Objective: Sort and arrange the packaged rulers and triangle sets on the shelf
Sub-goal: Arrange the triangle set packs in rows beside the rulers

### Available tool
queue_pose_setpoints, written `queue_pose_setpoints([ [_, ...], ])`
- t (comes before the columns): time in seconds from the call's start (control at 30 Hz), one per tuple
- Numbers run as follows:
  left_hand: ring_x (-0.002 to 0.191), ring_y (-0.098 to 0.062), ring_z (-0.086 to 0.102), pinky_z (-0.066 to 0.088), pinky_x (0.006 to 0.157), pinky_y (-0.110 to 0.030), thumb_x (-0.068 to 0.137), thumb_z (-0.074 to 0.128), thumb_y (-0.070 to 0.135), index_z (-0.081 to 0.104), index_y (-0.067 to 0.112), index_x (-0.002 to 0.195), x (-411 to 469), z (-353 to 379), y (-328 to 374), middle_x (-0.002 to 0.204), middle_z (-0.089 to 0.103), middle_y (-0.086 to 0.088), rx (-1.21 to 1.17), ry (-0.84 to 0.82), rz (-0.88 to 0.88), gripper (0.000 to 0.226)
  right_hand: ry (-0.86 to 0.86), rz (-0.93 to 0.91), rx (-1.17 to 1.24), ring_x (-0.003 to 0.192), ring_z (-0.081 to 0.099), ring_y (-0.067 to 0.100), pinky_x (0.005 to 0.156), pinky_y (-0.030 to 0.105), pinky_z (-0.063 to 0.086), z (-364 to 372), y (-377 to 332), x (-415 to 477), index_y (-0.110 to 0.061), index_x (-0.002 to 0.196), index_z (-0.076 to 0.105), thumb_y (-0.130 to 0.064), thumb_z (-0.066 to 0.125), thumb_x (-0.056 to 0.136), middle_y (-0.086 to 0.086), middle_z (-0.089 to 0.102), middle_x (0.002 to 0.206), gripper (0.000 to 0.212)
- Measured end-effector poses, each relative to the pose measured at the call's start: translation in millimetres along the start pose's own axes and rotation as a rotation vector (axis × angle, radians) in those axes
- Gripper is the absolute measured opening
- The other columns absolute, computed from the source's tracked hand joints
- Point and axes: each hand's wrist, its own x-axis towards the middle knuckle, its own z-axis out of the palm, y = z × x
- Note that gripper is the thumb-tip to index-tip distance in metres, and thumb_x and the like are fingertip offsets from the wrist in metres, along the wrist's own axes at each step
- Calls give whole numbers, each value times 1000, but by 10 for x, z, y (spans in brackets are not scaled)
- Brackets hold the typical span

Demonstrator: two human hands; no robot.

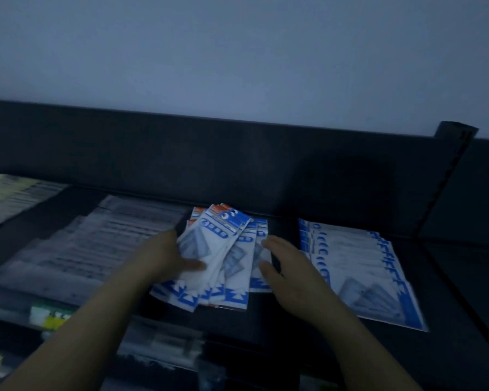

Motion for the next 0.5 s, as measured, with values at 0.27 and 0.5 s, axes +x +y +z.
queue_pose_setpoints([
  [0.27, 59, -7, 52, 32, 46, -23, 80, 74, 35, 56, 14, 77, 15, 15, -207, 69, 57, 2, -434, 82, 100, 28, 114, 178, -47, 101, 50, 17, 74, 21, 32, 542, -329, 315, -18, 100, 61, -34, 54, 92, 0, 52, 102, 19],
  [0.5, 78, -11, 62, 42, 55, -22, 93, 57, 19, 58, 14, 106, -20, 6, -503, 94, 66, -2, -847, 147, 119, 14, 205, 358, -152, 95, 47, 16, 83, 34, 43, 752, -432, 437, -28, 82, 52, -72, 61, 67, -6, 51, 97, 47],
])
